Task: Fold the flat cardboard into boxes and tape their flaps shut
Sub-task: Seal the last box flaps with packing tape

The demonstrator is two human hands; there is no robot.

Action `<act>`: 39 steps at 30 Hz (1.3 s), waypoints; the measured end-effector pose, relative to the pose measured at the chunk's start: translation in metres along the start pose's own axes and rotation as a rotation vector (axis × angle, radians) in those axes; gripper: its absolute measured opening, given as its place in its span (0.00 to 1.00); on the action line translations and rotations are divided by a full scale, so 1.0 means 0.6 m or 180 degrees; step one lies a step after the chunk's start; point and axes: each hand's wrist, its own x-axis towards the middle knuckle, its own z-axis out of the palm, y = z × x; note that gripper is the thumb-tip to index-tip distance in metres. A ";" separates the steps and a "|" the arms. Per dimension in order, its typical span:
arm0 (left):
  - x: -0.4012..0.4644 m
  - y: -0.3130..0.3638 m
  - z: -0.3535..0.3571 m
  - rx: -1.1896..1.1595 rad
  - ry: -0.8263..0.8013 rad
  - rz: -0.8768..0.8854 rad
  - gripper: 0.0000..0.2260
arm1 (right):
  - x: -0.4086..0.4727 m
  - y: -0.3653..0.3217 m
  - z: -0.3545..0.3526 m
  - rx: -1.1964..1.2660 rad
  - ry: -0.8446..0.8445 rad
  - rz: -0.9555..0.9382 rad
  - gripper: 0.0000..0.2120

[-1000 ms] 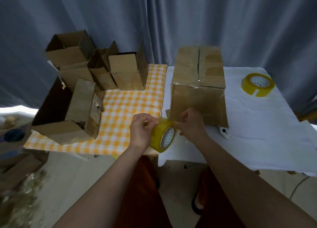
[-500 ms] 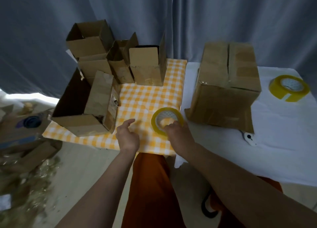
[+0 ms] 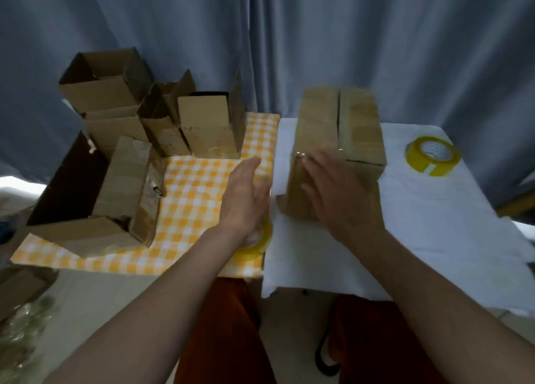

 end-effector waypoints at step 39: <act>0.137 0.120 0.148 0.1936 -0.1074 0.0305 0.52 | 0.059 0.154 0.015 -0.0092 -0.1905 0.0644 0.25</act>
